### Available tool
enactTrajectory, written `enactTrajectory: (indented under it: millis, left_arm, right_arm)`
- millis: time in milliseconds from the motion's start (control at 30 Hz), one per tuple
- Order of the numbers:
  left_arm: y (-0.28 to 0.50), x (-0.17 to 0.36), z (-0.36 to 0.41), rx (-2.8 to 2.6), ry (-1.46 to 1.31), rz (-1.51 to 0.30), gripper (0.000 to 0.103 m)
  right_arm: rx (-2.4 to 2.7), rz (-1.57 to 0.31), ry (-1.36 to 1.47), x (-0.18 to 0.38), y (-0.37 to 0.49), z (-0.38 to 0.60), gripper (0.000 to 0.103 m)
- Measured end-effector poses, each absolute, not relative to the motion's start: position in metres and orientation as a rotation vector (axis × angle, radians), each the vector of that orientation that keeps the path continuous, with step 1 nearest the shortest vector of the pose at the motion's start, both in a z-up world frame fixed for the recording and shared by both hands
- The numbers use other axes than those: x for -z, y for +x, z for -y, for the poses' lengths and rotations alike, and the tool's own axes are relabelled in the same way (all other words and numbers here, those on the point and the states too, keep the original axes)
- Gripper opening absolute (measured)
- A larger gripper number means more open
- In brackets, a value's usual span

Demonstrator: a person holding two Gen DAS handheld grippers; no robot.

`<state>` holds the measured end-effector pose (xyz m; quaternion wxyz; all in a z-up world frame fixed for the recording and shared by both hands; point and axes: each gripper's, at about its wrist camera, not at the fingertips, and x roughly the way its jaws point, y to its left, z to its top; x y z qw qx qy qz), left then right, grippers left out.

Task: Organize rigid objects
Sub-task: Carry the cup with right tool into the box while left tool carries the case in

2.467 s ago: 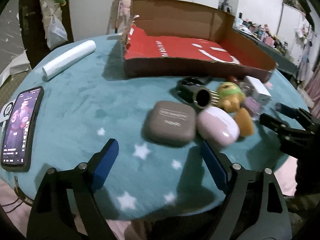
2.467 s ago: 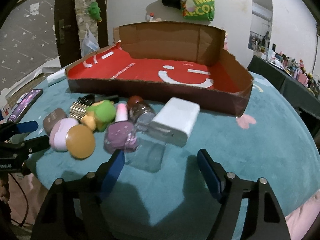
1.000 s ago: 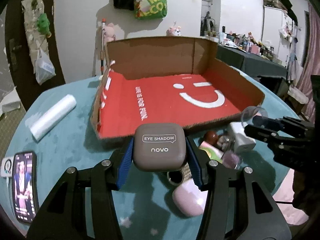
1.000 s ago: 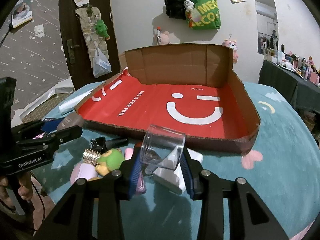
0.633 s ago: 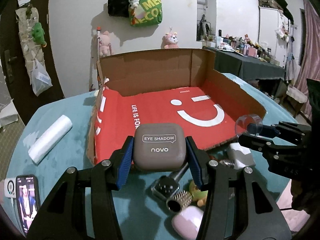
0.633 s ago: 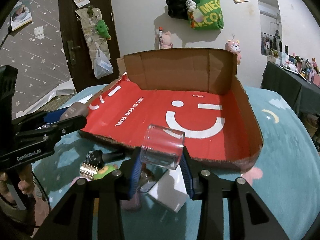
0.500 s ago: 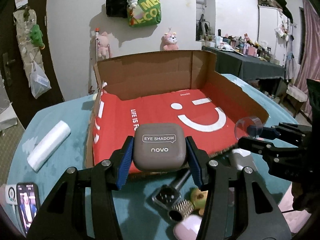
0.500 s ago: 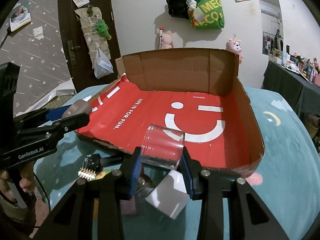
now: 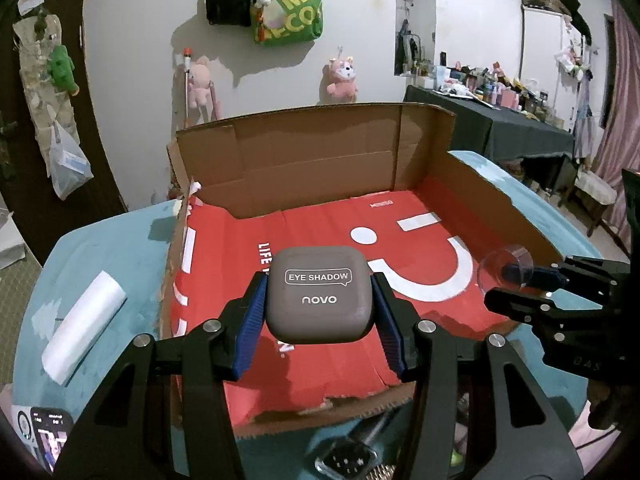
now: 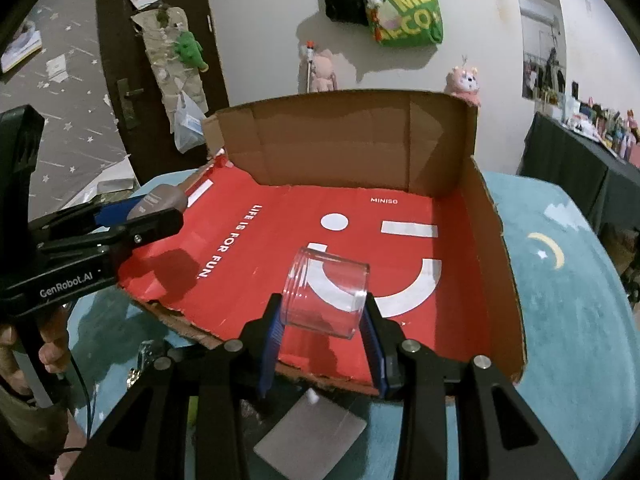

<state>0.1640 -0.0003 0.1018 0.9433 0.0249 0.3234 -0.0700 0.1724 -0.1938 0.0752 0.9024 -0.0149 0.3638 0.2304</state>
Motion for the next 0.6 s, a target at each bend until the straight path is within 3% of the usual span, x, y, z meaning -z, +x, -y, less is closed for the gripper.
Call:
enactTrajectory:
  millis: [600]
  left_arm:
    - [0.219,-0.056,-0.001,0.153,0.021,-0.808,0.049]
  right_arm:
    - [-0.421,-0.859,-0.052,-0.048,0.22,0.187,0.04]
